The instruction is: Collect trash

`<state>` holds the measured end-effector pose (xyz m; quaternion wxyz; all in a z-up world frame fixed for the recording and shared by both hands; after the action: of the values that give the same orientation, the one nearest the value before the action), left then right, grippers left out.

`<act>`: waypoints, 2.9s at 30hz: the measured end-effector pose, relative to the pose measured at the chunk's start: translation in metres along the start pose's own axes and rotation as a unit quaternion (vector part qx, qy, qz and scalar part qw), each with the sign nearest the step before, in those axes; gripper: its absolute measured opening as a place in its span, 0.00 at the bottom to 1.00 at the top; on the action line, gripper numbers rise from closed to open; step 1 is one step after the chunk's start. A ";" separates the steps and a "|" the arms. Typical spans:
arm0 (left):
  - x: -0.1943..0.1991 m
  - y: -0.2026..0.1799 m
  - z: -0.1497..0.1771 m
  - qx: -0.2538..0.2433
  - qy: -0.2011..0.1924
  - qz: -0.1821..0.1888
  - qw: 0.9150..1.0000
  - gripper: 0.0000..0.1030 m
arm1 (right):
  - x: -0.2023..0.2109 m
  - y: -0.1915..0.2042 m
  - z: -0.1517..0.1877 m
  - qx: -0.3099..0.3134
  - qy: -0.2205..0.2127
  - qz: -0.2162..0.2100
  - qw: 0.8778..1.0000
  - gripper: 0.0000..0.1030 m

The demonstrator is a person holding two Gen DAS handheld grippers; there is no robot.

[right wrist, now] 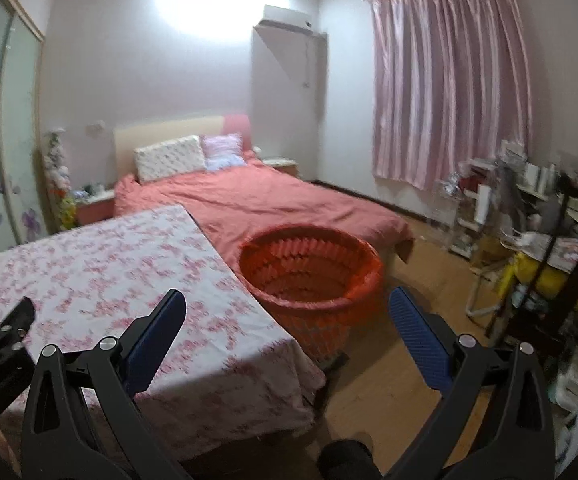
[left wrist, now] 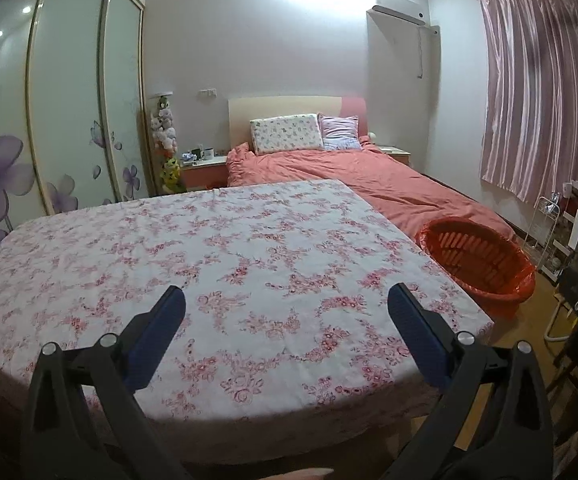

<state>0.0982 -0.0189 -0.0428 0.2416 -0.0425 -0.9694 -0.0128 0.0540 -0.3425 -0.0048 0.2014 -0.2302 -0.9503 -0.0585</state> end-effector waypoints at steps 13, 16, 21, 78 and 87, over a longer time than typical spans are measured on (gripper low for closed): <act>0.002 0.007 0.011 0.012 0.019 -0.024 0.999 0.96 | 0.004 -0.009 0.031 -0.010 0.052 0.030 0.998 0.98; 0.005 0.009 0.012 0.014 0.019 -0.028 0.999 0.96 | 0.007 -0.009 0.031 -0.008 0.051 0.033 0.998 0.98; 0.012 0.010 0.011 0.019 0.017 -0.025 0.999 0.96 | 0.014 -0.008 0.028 -0.008 0.042 0.035 0.998 0.98; 0.030 0.016 0.006 0.039 0.012 -0.035 0.999 0.96 | 0.024 -0.005 0.025 -0.017 0.040 0.016 0.999 0.98; 0.030 0.016 0.006 0.038 0.011 -0.034 0.999 0.96 | 0.024 -0.005 0.024 -0.018 0.040 0.016 0.999 0.98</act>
<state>0.0701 -0.0007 -0.0337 0.2535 0.0003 -0.9672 0.0155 0.0234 -0.3323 -0.0174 0.2363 -0.2469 -0.9362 -0.0819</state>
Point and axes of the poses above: each gripper's, at about its wrist camera, not at the fingertips, and x roughly against the way its jaws point, y to its left, z to its underside, the point moved 9 cm from there along -x, roughly the way its jaws point, and after that the axes turned 1 degree about x, right-handed, at the moved point
